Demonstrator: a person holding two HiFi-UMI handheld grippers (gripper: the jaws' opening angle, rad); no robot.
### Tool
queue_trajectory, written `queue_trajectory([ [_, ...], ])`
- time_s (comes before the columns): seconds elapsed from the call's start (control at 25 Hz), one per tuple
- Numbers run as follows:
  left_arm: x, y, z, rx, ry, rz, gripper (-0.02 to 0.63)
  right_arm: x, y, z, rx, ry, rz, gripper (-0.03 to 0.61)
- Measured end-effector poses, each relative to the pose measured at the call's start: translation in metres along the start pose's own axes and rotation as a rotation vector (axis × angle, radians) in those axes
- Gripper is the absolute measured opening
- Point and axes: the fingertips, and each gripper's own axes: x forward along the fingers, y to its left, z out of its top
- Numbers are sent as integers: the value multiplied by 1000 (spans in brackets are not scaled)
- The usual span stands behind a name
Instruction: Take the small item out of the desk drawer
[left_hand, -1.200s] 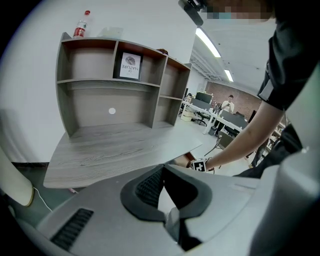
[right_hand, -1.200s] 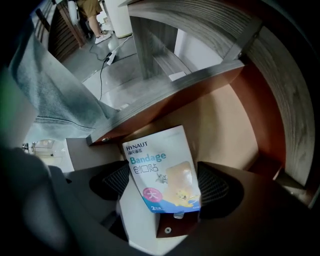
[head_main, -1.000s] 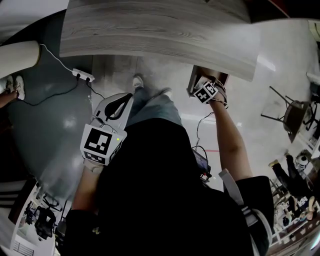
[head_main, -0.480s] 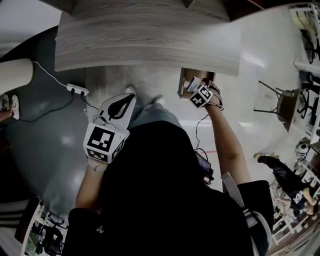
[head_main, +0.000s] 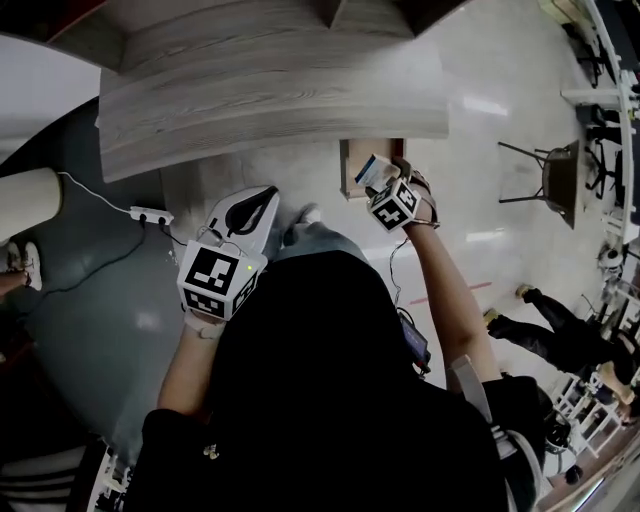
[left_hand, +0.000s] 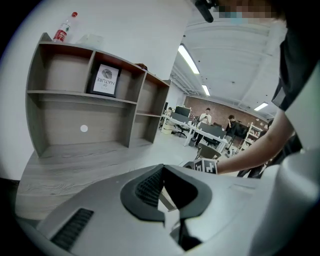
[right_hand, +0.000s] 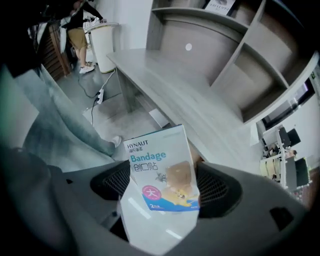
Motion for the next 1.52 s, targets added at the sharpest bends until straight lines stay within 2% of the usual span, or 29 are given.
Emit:
queue_trajectory([
  [0.32, 8, -10, 19, 71, -15, -54, 9, -89, -6, 37, 132, -192, -82, 411],
  [0.76, 6, -19, 52, 149, -70, -99, 9, -211, -10, 82, 341, -519, -147, 411],
  [1.16, 2, -17, 76, 168, -118, -131, 9, -295, -21, 103, 530, -808, -159, 411],
  [1.52, -8, -19, 103, 165, -197, -170, 9, -344, -29, 119, 669, -1022, -100, 411],
])
